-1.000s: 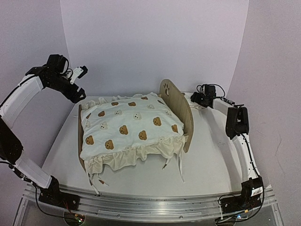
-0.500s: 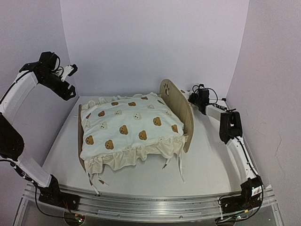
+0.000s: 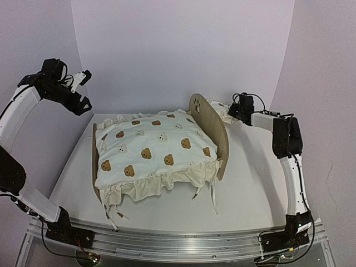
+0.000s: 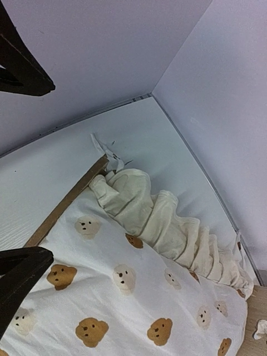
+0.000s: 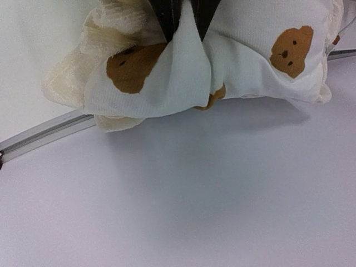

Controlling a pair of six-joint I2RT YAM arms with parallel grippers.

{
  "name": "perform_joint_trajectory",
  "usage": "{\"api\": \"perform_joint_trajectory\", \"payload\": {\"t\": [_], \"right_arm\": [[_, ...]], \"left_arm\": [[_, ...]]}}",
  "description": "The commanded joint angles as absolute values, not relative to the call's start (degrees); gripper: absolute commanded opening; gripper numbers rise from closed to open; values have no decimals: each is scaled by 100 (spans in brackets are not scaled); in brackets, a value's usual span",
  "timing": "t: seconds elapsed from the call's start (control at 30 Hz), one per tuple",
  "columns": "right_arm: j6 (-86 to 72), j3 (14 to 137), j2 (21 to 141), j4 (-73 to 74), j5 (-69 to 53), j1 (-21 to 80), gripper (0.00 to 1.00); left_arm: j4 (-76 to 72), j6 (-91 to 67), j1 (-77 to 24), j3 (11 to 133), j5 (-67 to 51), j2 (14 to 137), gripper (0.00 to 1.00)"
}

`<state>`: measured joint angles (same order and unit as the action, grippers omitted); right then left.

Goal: Set up the pet bed

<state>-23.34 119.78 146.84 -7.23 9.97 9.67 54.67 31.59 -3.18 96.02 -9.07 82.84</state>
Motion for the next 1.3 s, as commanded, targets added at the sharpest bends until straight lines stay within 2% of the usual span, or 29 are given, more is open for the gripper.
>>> {"api": "perform_joint_trajectory", "payload": {"t": [0.0, 0.23, 0.53, 0.7, 0.83, 1.03, 1.27], "right_arm": [[-2053, 11403, 13290, -962, 1220, 930, 0], [-1656, 10346, 11423, -1003, 1232, 938, 0], [-1002, 9951, 9219, -278, -1182, 1142, 0], [-425, 9588, 8539, 26, -3036, 1757, 0], [1015, 9608, 8377, 1058, -3421, 2797, 0], [1745, 9383, 8414, 1707, -3689, 3777, 0], [1917, 9682, 9180, 1924, -3767, 4694, 0]], "left_arm": [[4933, 3220, -314, 9298, -1385, 7828, 96], [4251, 3153, -316, 8683, -2159, 7605, 96], [4073, 2964, -322, 8748, -3136, 7518, 96], [4300, 2901, -616, 9611, -4463, 7471, 96], [4844, 3261, -1416, 10127, -4667, 7616, 96], [4859, 4950, -2420, 9654, -4413, 7180, 96], [2555, 8592, -2867, 7201, -4576, 5623, 100]]}}
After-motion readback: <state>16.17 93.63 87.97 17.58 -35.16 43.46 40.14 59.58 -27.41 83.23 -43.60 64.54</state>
